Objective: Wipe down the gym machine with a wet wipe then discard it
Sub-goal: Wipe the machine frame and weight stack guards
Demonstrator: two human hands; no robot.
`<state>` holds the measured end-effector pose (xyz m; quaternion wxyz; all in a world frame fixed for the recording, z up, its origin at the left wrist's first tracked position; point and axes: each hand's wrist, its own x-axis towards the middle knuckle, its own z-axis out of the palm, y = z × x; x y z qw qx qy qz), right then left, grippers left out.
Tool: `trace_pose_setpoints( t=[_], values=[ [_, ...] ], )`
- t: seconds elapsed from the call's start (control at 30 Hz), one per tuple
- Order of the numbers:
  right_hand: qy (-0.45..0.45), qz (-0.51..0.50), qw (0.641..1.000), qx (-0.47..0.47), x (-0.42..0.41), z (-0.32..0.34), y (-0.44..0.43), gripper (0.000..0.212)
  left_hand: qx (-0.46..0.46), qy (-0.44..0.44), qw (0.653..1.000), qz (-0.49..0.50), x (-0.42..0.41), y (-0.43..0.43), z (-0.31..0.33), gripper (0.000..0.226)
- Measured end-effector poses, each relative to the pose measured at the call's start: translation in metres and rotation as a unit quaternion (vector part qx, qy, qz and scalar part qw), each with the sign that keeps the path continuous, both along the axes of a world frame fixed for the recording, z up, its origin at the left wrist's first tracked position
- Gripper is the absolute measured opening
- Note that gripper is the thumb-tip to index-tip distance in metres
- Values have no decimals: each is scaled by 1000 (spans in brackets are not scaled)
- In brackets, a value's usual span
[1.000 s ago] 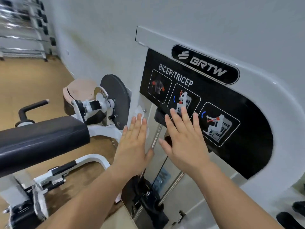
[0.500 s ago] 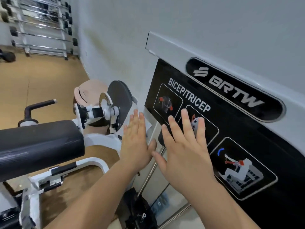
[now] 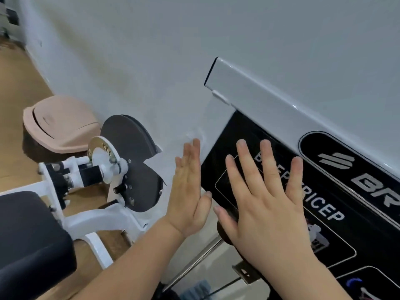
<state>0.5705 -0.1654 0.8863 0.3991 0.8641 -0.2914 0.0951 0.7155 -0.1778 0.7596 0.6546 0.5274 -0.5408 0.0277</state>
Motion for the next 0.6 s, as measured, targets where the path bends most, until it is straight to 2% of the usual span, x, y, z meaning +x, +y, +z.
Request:
trace_pose_setpoints(
  t=[0.1, 0.27, 0.37, 0.6],
  values=[
    [1, -7, 1000, -14, 0, -4, 0, 85, -32, -29, 999, -7, 8, -6, 15, 80],
    [-20, 4, 999, -25, 0, -5, 0, 83, -64, -76, 995, -6, 22, -10, 53, 76],
    [-48, 19, 998, -32, 5, -2, 1, 82, -106, -102, 989, -2, 40, -11, 54, 69],
    [-28, 11, 998, -48, 20, 8, -7, 87, -49, -92, 994, 21, 25, -13, 9, 68]
  ],
)
